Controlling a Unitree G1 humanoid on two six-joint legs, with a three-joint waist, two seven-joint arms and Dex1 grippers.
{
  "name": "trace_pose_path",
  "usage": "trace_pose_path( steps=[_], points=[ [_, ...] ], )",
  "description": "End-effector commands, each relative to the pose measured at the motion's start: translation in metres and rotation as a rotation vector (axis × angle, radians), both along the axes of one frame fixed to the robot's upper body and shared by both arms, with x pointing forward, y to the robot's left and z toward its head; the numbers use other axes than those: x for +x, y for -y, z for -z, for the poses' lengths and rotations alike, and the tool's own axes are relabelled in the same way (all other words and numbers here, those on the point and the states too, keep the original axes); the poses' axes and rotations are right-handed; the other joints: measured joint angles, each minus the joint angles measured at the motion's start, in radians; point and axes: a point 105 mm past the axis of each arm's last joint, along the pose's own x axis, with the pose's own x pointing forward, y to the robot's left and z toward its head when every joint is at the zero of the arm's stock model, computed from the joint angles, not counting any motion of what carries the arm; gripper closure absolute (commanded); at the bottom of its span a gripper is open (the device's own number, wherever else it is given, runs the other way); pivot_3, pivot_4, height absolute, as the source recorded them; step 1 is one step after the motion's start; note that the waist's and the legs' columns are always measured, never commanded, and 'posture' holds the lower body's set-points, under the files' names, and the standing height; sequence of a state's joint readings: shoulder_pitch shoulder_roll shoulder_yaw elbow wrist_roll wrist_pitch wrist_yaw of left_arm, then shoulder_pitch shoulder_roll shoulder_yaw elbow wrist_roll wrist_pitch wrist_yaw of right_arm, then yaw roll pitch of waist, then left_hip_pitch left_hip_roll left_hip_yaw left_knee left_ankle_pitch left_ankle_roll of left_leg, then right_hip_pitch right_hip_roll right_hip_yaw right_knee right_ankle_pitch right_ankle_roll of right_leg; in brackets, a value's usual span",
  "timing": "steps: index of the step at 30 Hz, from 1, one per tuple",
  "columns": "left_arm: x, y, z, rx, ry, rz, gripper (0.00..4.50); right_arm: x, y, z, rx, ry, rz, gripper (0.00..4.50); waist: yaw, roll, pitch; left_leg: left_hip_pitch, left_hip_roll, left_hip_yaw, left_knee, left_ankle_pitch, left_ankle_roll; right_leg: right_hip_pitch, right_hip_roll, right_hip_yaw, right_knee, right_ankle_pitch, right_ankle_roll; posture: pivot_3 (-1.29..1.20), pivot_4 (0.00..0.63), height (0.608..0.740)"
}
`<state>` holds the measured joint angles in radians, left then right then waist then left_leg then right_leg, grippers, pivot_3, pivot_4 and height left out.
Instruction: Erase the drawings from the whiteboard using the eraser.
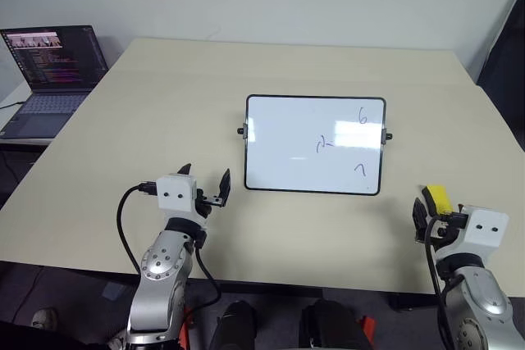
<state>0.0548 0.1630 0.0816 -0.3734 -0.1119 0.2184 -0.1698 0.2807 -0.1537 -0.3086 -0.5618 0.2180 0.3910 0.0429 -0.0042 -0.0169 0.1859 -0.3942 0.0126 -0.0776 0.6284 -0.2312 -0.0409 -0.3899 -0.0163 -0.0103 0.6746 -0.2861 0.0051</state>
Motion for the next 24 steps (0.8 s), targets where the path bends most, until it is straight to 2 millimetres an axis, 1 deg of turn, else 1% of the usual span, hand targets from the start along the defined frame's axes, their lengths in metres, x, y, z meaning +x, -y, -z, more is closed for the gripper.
trace_pose_path(
  steps=[1, 3, 6, 7, 10, 12, 13, 15, 18, 22, 24],
  points=[
    [0.007, 0.002, -0.022, -0.01, 0.057, 0.046, 0.0, 0.002, 0.011, -0.017, -0.04, 0.059, 0.014, 0.03, 0.001, 0.0, 0.0, 0.0, 0.0, 0.0, 0.0, 0.0, 0.0, 0.0, 0.0, 0.0, 0.0, 0.0, 0.0, 0.0, 0.15, 0.74],
    [0.015, 0.01, -0.029, -0.055, 0.052, 0.109, 0.0, 0.005, 0.018, -0.019, -0.039, 0.06, 0.025, 0.03, 0.001, 0.0, 0.0, 0.0, -0.001, 0.0, 0.0, 0.0, 0.0, 0.0, 0.0, 0.0, 0.0, 0.0, 0.0, 0.0, 0.15, 0.74],
    [0.026, 0.035, -0.047, -0.069, 0.07, 0.291, 0.0, 0.012, 0.022, -0.026, -0.038, 0.073, 0.012, 0.03, 0.003, 0.0, 0.0, 0.0, -0.001, 0.0, 0.001, 0.0, 0.0, 0.001, 0.001, 0.0, 0.0, 0.001, 0.001, 0.0, 0.15, 0.74],
    [0.027, 0.039, -0.05, -0.073, 0.071, 0.328, 0.0, 0.013, 0.023, -0.027, -0.036, 0.076, 0.006, 0.03, 0.002, 0.0, 0.0, 0.0, -0.002, 0.0, 0.001, 0.0, 0.0, 0.001, 0.002, 0.0, 0.0, 0.001, 0.001, 0.0, 0.15, 0.74],
    [0.029, 0.069, -0.062, -0.044, 0.093, 0.546, 0.0, 0.019, 0.029, -0.029, -0.02, 0.071, -0.009, 0.03, 0.001, 0.0, 0.0, 0.0, -0.002, 0.001, 0.001, 0.0, 0.0, 0.0, 0.004, 0.0, 0.0, 0.001, 0.001, 0.0, 0.15, 0.74],
    [0.027, 0.078, -0.065, -0.048, 0.094, 0.623, 0.0, 0.02, 0.032, -0.029, -0.011, 0.064, -0.017, 0.03, 0.0, 0.0, 0.0, -0.001, -0.002, 0.001, 0.0, 0.0, 0.0, 0.0, 0.004, 0.0, 0.0, 0.001, 0.001, 0.0, 0.15, 0.74],
    [0.023, 0.088, -0.062, -0.036, 0.073, 0.718, 0.0, 0.021, 0.038, -0.028, 0.023, 0.061, 0.004, 0.03, -0.001, 0.0, 0.0, 0.0, -0.002, 0.001, 0.0, 0.0, 0.0, 0.0, 0.004, 0.001, 0.0, 0.001, 0.001, 0.0, 0.15, 0.74],
    [0.015, 0.101, -0.057, -0.003, 0.041, 0.85, 0.0, 0.022, 0.045, -0.025, 0.069, 0.052, 0.021, 0.03, -0.003, 0.0, 0.0, 0.0, -0.001, 0.001, 0.0, 0.0, 0.0, 0.0, 0.005, 0.001, 0.0, 0.0, 0.001, 0.0, 0.15, 0.74],
    [0.006, 0.113, -0.048, 0.067, 0.001, 0.989, 0.0, 0.024, 0.05, -0.02, 0.114, 0.029, 0.021, 0.03, -0.003, 0.0, 0.0, 0.001, -0.001, 0.001, 0.0, 0.0, 0.0, 0.0, 0.005, 0.001, 0.002, 0.0, 0.001, 0.0, 0.15, 0.74],
    [0.001, 0.121, -0.036, 0.13, -0.052, 1.103, 0.0, 0.03, 0.051, -0.016, 0.151, 0.006, 0.013, 0.03, -0.005, 0.001, 0.001, 0.002, 0.0, 0.002, 0.0, 0.0, 0.0, 0.0, 0.006, 0.002, 0.003, 0.0, 0.0, 0.0, 0.15, 0.74],
    [-0.001, 0.124, -0.027, 0.175, -0.088, 1.16, 0.0, 0.034, 0.049, -0.015, 0.153, -0.007, -0.01, 0.03, -0.005, 0.001, 0.0, 0.002, 0.0, 0.002, 0.0, 0.0, 0.0, 0.0, 0.006, 0.002, 0.004, 0.0, 0.0, 0.0, 0.15, 0.74]
  ],
)
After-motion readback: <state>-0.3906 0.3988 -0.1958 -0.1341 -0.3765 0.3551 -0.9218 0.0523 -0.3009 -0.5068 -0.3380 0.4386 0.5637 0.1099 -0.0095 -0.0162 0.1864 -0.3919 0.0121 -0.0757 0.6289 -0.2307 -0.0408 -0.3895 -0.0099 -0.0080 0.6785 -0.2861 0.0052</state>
